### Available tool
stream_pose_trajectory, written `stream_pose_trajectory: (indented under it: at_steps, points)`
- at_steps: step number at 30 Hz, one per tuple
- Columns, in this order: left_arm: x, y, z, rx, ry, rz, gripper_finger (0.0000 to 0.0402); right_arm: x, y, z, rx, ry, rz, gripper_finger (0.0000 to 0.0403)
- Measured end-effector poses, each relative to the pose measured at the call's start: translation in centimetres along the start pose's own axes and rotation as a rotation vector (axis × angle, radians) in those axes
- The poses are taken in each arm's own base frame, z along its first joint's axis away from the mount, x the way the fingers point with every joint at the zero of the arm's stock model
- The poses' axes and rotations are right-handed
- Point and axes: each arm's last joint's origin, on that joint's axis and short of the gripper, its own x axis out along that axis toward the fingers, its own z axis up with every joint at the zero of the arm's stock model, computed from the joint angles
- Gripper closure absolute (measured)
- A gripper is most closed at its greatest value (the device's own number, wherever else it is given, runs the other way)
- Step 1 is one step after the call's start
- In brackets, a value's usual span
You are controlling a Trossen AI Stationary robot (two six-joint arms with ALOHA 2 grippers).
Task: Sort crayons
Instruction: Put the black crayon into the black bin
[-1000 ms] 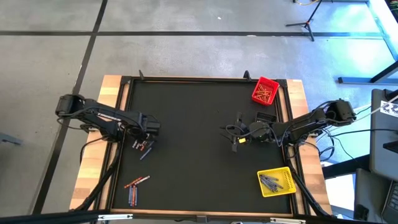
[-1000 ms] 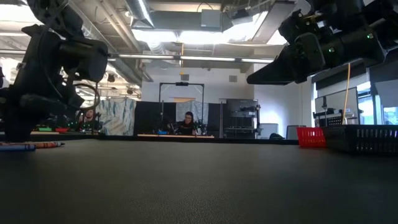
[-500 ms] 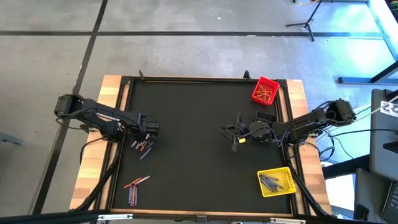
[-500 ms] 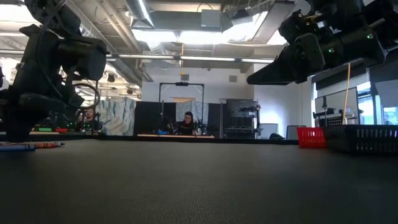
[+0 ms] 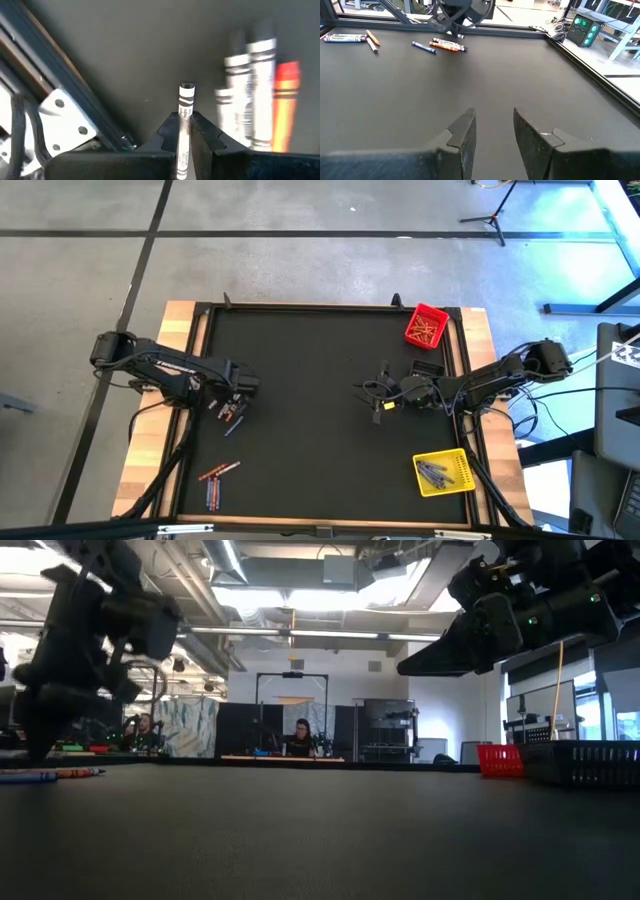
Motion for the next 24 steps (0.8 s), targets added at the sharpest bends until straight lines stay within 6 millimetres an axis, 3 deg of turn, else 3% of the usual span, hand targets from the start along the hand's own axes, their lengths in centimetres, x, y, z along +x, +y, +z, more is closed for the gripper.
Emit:
stream_pose_trajectory:
  at_steps: [7, 13, 18, 24]
  points:
    - [-3.2, -0.4, 0.3, 0.031, -0.090, 0.027, 0.0386, 0.0, -0.2, 0.0, 0.054, 0.000, -0.059, 0.0269]
    - [-5.6, -1.4, 0.5, 0.102, -0.284, -0.037, 0.0386, 0.1, -0.2, -0.2, 0.070, 0.016, -0.061, 0.0215]
    - [-6.7, -3.6, 0.8, 0.282, -0.533, -0.164, 0.0386, 0.4, 0.0, -0.6, 0.056, 0.028, -0.061, 0.0169]
    - [-7.7, -6.7, 1.3, 0.508, -0.835, -0.379, 0.0386, 1.0, 0.2, -1.0, 0.042, 0.014, -0.050, 0.0160]
